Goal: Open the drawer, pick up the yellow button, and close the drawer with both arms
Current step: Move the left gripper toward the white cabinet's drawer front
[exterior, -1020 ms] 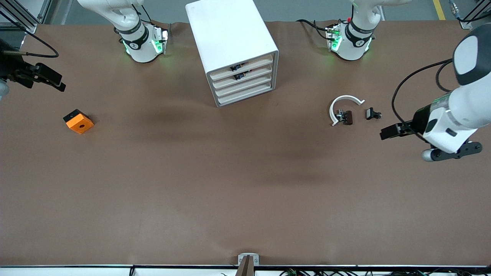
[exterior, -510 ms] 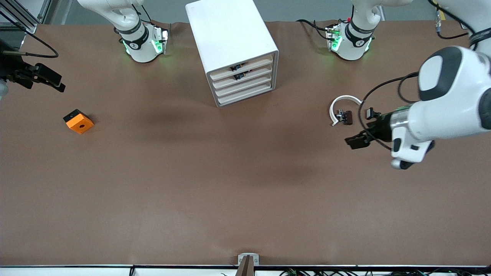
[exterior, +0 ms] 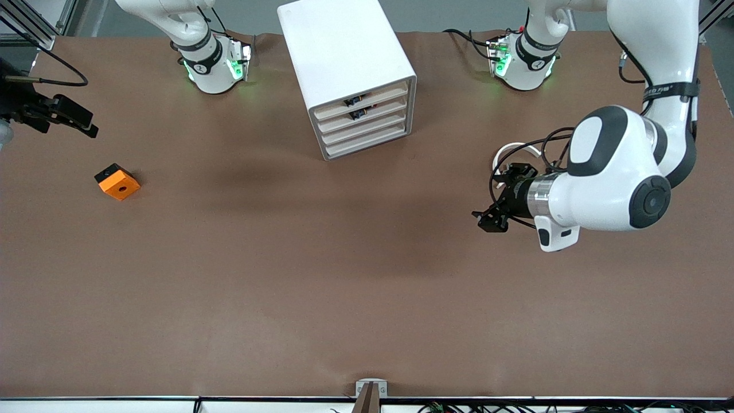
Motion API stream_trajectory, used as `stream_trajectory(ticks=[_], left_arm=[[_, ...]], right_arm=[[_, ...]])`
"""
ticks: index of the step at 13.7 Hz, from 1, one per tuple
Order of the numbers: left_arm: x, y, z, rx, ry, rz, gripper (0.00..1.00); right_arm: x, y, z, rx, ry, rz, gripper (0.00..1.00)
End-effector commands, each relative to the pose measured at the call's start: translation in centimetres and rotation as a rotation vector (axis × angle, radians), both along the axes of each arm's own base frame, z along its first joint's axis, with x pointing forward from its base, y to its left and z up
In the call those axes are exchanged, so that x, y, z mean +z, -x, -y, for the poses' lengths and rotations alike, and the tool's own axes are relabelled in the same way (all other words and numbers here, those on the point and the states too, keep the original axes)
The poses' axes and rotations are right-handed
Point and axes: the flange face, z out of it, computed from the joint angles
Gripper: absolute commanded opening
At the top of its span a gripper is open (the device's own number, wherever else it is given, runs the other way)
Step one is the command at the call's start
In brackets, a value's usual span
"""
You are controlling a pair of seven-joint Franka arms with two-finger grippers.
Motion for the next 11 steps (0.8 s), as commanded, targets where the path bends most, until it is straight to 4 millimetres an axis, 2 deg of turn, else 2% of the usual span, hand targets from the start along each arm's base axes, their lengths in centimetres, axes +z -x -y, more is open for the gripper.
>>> stream_trajectory(ticks=[1, 4, 8, 9, 11], left_arm=[[-1.2, -0.3, 0.0, 0.193, -0.005, -0.175, 1.0], [-1.7, 1.0, 1.1, 0.251, -0.06, -0.303, 1.0], [-2.2, 3.4, 1.4, 0.175, -0.115, -0.446, 1.0], [-3.2, 3.9, 1.5, 0.151, -0.132, -0.503, 1.0], [-3.0, 5.2, 2.7, 0.104, -0.094, -0.59, 1.0]], right_arm=[[0.4, -0.4, 0.0, 0.007, 0.007, 0.003, 1.0], [0.5, -0.4, 0.2, 0.001, 0.007, 0.005, 1.0], [0.4, -0.4, 0.8, -0.007, 0.008, 0.003, 1.0], [0.3, -0.4, 0.8, -0.01, 0.008, 0.0, 1.0], [-0.5, -0.9, 0.9, -0.011, 0.009, -0.015, 1.0]])
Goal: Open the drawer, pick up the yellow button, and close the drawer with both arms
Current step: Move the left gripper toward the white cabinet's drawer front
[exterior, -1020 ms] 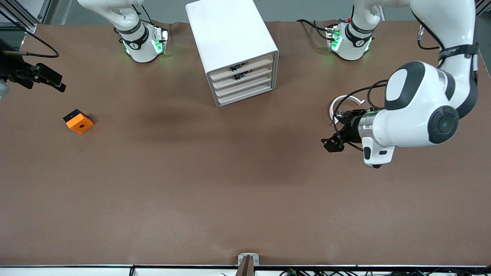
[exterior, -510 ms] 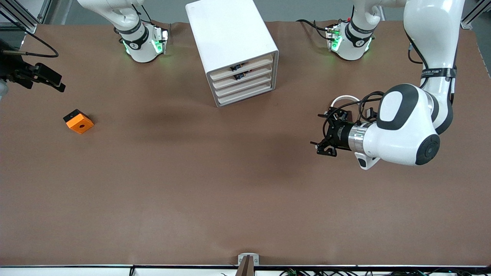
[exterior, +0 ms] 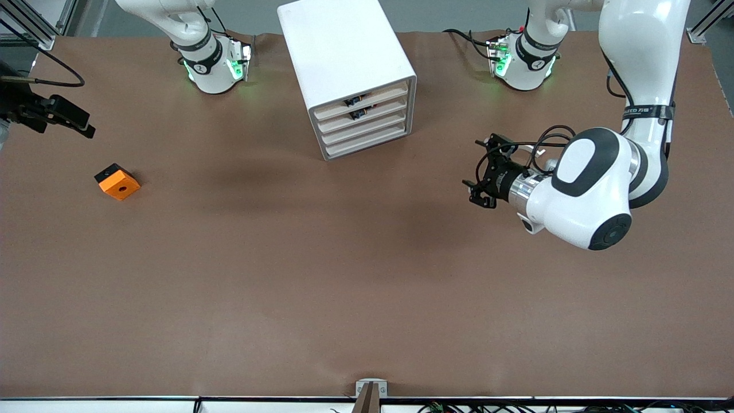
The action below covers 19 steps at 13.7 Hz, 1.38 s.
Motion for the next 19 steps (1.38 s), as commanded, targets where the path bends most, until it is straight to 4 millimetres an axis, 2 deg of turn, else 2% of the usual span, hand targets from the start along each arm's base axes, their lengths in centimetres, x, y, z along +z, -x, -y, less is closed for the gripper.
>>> stream_trajectory(ticks=[1, 3, 6, 7, 9, 12, 17, 19], left_arm=[[0.3, 1.3, 1.5, -0.024, 0.058, -0.113, 1.0], [0.7, 1.9, 2.1, -0.029, 0.105, -0.18, 1.0], [1.0, 1.7, 3.0, 0.055, 0.136, -0.276, 1.0], [0.3, 1.4, 3.2, 0.085, 0.133, -0.314, 1.0], [-2.4, 0.8, 3.4, 0.123, 0.129, -0.39, 1.0], [-2.9, 0.6, 3.6, 0.129, 0.104, -0.398, 1.0], [-5.1, 0.7, 4.2, 0.122, 0.101, -0.433, 1.0], [-5.0, 0.8, 4.4, 0.118, 0.099, -0.435, 1.0]], right_arm=[[-0.4, -0.8, 0.4, -0.002, 0.011, -0.011, 1.0], [-0.4, -0.9, 0.4, -0.005, 0.01, -0.01, 1.0], [-0.7, -1.0, 0.4, -0.008, 0.007, -0.014, 1.0], [-0.6, -1.0, 0.3, -0.007, 0.007, -0.011, 1.0], [-0.6, -1.0, 0.2, -0.005, 0.007, -0.011, 1.0], [-0.6, -1.0, 0.3, -0.007, 0.007, -0.011, 1.0], [-0.6, -1.1, 0.3, -0.007, 0.007, -0.01, 1.0], [-0.6, -1.0, 0.3, -0.007, 0.007, -0.011, 1.0]])
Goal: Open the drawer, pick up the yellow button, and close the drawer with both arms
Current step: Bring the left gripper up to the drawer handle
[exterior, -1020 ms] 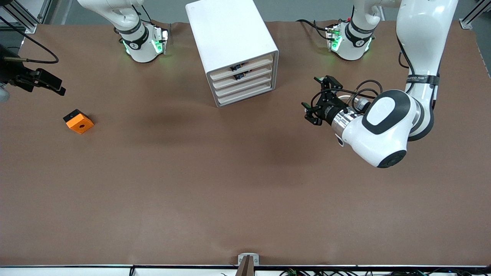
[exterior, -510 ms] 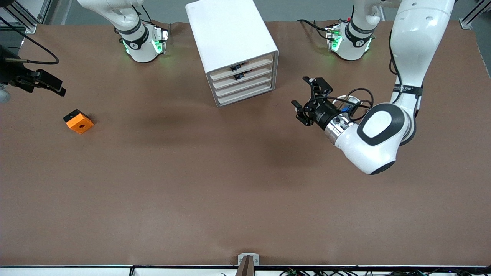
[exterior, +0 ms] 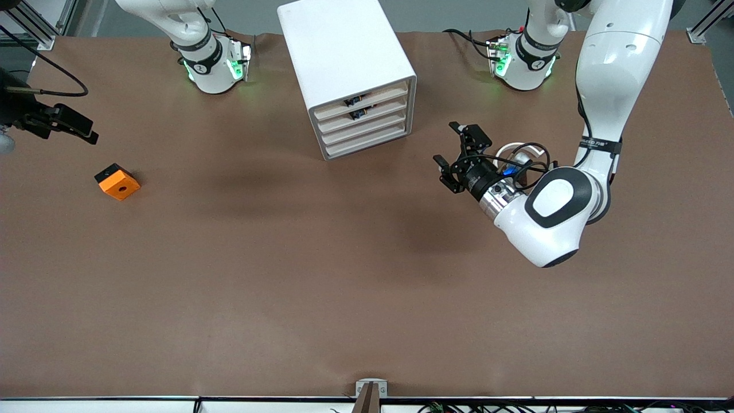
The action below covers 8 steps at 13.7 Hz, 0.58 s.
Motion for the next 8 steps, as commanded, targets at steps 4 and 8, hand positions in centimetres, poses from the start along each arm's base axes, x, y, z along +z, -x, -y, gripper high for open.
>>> stream_trajectory(ticks=[4, 8], left_arm=[[1.2, -0.1, 0.3, -0.007, -0.002, -0.055, 1.0], [0.9, 0.5, 1.3, -0.002, -0.022, -0.145, 1.0]], right_arm=[[0.4, -0.3, 0.3, -0.004, 0.006, 0.004, 1.0], [0.4, -0.3, 0.2, -0.001, 0.006, 0.003, 1.0]])
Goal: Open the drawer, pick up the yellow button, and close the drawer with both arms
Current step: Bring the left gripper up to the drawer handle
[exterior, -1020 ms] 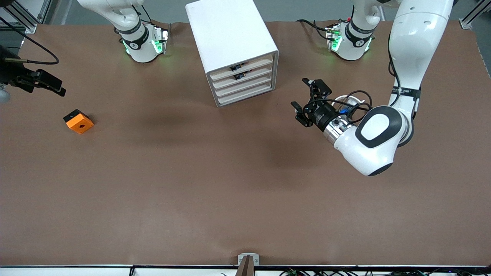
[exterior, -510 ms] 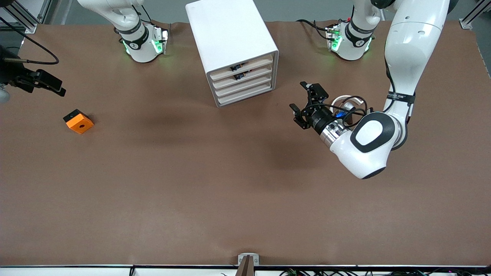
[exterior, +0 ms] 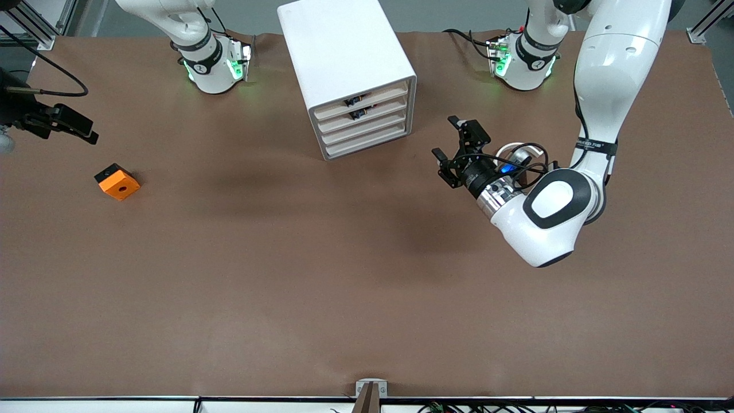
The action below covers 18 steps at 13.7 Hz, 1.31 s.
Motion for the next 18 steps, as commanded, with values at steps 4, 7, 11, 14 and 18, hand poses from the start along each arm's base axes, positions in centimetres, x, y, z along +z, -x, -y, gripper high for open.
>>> stream_trajectory(ticks=[4, 7, 11, 14, 18], left_arm=[[-5.3, 2.7, 6.4, -0.049, -0.2, -0.24, 1.0], [-6.8, 4.5, 8.9, -0.094, -0.222, -0.264, 0.98], [-8.7, 5.9, 12.6, -0.078, -0.233, -0.207, 0.78], [-9.7, 6.7, 13.9, -0.077, -0.22, -0.174, 0.61], [-10.8, 8.0, 15.8, -0.086, -0.235, -0.165, 0.42]], right_arm=[[0.4, -0.4, 0.4, -0.002, 0.007, 0.006, 1.0], [0.1, -0.7, 0.2, 0.002, 0.011, 0.001, 1.0], [1.6, -1.2, 1.6, -0.021, 0.023, 0.051, 1.0], [1.7, -1.8, 1.7, -0.024, 0.019, 0.09, 1.0], [1.1, -2.4, 0.3, -0.009, 0.01, 0.081, 1.0]])
